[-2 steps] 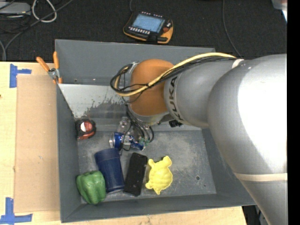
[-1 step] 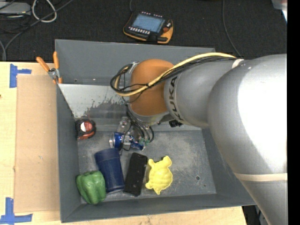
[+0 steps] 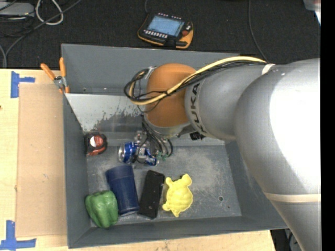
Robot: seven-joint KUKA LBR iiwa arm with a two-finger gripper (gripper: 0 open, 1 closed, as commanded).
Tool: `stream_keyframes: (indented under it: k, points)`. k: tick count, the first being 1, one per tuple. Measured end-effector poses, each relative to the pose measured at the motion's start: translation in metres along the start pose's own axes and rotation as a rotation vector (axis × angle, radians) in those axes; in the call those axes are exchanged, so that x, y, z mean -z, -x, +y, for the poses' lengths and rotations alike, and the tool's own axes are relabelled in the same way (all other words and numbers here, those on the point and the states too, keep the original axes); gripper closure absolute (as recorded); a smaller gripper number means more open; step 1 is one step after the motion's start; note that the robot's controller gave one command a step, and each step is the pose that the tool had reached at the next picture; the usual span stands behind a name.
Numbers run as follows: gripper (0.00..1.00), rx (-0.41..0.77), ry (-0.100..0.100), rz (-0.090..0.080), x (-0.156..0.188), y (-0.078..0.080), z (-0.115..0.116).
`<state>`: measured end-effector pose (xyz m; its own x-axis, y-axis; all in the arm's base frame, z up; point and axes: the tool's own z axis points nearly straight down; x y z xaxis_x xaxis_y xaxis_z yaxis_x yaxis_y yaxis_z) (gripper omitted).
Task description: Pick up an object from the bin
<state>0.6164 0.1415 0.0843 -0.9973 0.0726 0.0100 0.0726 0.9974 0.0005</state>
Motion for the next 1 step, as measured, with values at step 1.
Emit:
stream_keyframes:
  k: [1]
  points:
    - [1.0,-0.001,0.0,0.001,0.0032,-0.0002,-0.0001]
